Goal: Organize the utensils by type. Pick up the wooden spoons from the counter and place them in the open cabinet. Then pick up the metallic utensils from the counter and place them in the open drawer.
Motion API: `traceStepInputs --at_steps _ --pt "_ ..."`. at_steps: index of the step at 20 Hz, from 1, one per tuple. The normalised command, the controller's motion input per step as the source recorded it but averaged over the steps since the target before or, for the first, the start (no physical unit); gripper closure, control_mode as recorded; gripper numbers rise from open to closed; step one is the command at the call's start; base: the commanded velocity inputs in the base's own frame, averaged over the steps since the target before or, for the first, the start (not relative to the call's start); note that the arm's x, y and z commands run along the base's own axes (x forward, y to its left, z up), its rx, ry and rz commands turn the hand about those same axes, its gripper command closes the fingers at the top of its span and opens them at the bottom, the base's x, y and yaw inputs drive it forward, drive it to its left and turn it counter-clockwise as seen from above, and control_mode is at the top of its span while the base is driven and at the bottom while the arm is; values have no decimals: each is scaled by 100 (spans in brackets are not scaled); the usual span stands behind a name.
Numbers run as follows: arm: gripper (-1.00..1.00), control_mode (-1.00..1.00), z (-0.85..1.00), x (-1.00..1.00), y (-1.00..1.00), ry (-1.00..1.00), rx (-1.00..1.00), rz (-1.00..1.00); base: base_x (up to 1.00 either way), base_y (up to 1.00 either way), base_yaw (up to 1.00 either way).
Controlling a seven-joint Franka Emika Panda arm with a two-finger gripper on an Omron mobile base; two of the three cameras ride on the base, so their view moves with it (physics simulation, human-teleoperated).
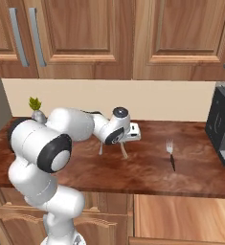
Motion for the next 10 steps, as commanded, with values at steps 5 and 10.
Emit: traceStepInputs --at_steps 5,10 --pt "100 -100 51 -53 1 0 6 10 0 0 0" --pt "100 -100 47 -46 3 0 2 10 0 0 0"
